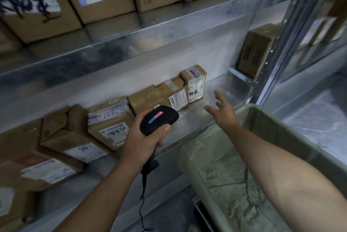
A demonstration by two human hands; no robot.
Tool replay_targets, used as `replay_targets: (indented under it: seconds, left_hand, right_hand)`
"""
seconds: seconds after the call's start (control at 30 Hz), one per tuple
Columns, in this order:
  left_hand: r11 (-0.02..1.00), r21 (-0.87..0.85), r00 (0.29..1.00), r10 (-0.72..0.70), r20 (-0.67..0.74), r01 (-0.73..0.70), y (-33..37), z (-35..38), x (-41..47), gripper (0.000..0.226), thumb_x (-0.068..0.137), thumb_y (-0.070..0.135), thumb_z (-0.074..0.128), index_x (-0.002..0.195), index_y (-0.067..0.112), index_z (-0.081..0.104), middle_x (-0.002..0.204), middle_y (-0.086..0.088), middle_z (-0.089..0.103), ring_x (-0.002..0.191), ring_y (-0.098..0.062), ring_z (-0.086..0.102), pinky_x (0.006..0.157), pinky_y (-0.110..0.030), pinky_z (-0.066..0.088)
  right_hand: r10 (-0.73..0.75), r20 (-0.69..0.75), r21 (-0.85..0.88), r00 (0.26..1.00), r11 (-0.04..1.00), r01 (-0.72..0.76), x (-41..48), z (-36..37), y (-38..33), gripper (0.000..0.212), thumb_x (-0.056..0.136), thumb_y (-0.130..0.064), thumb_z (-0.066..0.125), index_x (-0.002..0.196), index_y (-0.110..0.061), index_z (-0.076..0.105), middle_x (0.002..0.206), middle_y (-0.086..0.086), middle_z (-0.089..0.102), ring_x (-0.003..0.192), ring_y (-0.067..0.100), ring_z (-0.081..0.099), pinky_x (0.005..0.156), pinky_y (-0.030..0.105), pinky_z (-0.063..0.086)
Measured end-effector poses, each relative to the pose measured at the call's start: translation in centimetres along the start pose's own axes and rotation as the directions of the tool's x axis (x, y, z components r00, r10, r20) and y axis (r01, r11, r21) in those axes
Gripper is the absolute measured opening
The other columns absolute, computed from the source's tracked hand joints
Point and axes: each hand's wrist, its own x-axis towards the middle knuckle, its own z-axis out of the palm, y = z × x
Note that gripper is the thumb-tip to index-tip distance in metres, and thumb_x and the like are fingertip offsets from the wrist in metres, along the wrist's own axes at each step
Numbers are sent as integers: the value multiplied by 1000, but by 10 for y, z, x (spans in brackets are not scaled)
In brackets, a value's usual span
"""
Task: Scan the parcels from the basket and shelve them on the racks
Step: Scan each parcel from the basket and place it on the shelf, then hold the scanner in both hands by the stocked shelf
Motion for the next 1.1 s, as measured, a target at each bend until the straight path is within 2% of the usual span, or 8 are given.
replay_targets:
  seconds: [0.27, 0.43, 0.57, 0.73, 0.87, 0.93, 1.0, 1.1]
  left_hand:
    - [999, -42, 992, 8, 125, -3, -14, -31, -47, 60, 70, 29, 87, 123, 34, 60, 106, -13, 71, 63, -17, 66, 62, -30, 56]
    - [997, -82, 987, 18, 158, -5, -30, -61, -79, 70, 64, 35, 83, 129, 31, 56, 106, -5, 71, 65, -14, 66, 64, -28, 55]
    - [991, -131, 986, 39, 165, -17, -47, -88, -105, 63, 62, 40, 78, 120, 44, 55, 111, -3, 69, 73, -19, 68, 74, -33, 56]
    - [983, -184, 983, 56, 173, -24, -61, -120, -135, 65, 78, 24, 60, 142, 31, 52, 131, 1, 65, 84, -18, 71, 91, -42, 55]
    - [977, -212, 983, 25, 183, 15, -73, -139, -153, 81, 75, 31, 69, 152, 29, 44, 143, 5, 60, 112, -10, 68, 112, -44, 46]
    - [983, -184, 983, 36, 180, -2, -76, -145, -164, 93, 69, 42, 76, 154, 30, 40, 147, 10, 57, 132, -8, 57, 118, -39, 39]
    - [987, -161, 987, 43, 157, -17, -80, -149, -177, 87, 68, 42, 78, 148, 35, 42, 141, 16, 60, 131, -2, 56, 113, -27, 41]
    - [981, -192, 995, 55, 89, -37, -85, -151, -197, 68, 76, 21, 74, 138, 35, 48, 127, 14, 71, 118, 0, 64, 97, -19, 49]
  right_hand:
    - [-45, -41, -41, 998, 998, 43, -97, 6, -6, 67, 92, -32, 73, 152, -28, 41, 154, 0, 46, 137, 23, 48, 110, 43, 45]
    - [-32, -30, -5, 999, 999, 32, -165, 29, -15, 62, 96, -24, 69, 152, -24, 42, 154, -2, 45, 137, 21, 47, 105, 35, 45]
    - [-49, 20, -8, 999, 999, 49, -213, 52, -22, 61, 97, -24, 67, 152, -26, 41, 153, -5, 46, 136, 17, 48, 112, 41, 43]
    - [-81, 133, 13, 988, 997, 80, -265, 78, -35, 62, 97, -25, 67, 152, -26, 39, 152, -6, 47, 134, 12, 50, 111, 36, 43]
    - [-119, 257, 31, 959, 993, 115, -299, 97, -46, 61, 95, -20, 69, 149, -27, 43, 145, -11, 52, 128, 4, 53, 114, 35, 42]
    - [-131, 311, 75, 941, 991, 113, -315, 106, -48, 60, 90, -24, 75, 140, -40, 46, 137, -21, 54, 127, 3, 55, 113, 38, 44]
    - [-142, 366, 117, 920, 987, 106, -331, 115, -52, 59, 81, -34, 76, 131, -52, 48, 134, -26, 56, 127, 3, 58, 111, 39, 46]
    - [-185, 432, 171, 883, 978, 121, -353, 122, -54, 65, 74, -46, 77, 133, -52, 51, 139, -19, 60, 126, 6, 60, 109, 44, 48]
